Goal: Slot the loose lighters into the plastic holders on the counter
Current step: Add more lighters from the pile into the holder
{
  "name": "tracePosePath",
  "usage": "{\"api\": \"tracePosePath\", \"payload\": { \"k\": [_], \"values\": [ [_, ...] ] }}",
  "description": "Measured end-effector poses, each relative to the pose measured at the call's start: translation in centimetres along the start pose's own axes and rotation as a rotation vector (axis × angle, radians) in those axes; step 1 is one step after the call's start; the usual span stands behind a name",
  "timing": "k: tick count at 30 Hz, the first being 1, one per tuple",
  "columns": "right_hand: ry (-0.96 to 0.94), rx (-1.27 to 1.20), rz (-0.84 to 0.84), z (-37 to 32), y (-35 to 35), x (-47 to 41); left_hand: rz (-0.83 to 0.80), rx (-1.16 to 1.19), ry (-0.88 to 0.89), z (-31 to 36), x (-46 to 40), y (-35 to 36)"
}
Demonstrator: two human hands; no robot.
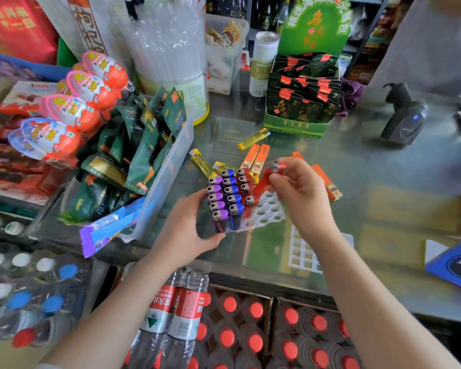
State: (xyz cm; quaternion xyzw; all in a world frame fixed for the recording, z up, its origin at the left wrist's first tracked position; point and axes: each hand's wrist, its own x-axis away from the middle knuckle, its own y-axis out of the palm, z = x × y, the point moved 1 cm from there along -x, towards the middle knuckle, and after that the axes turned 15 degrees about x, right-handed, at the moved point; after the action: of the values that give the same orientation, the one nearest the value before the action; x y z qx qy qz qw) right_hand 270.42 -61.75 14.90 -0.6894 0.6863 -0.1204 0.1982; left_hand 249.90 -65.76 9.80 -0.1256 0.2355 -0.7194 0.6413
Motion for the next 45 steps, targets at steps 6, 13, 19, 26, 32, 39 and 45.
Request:
{"api": "tracePosePath", "payload": {
  "k": [6,13,19,26,32,39,45],
  "values": [
    [-0.017,-0.017,-0.044,0.9,0.9,3.5,0.027,0.006,-0.014,-0.9,1.8,-0.6],
    [-0.088,0.118,-0.158,1.2,2.0,5.6,0.033,0.036,-0.028,-1.8,2.5,-0.5],
    [-0.134,0.219,-0.173,0.9,2.2,5.7,0.018,0.061,-0.042,-1.6,2.4,-0.7],
    [-0.159,0.246,-0.179,0.5,3.1,5.6,0.023,0.058,-0.026,-1.5,2.3,-0.6],
    [-0.212,0.305,-0.138,1.0,3.0,5.1,0.015,0.056,-0.043,-1.9,2.3,-0.7],
    [-0.338,0.457,-0.229,1.6,2.7,3.9,0.012,0.085,-0.066,-2.2,2.0,-0.8],
    [-0.330,0.467,-0.318,2.4,1.6,1.3,0.021,0.104,-0.114,-1.8,2.0,-0.9]
  ]
}}
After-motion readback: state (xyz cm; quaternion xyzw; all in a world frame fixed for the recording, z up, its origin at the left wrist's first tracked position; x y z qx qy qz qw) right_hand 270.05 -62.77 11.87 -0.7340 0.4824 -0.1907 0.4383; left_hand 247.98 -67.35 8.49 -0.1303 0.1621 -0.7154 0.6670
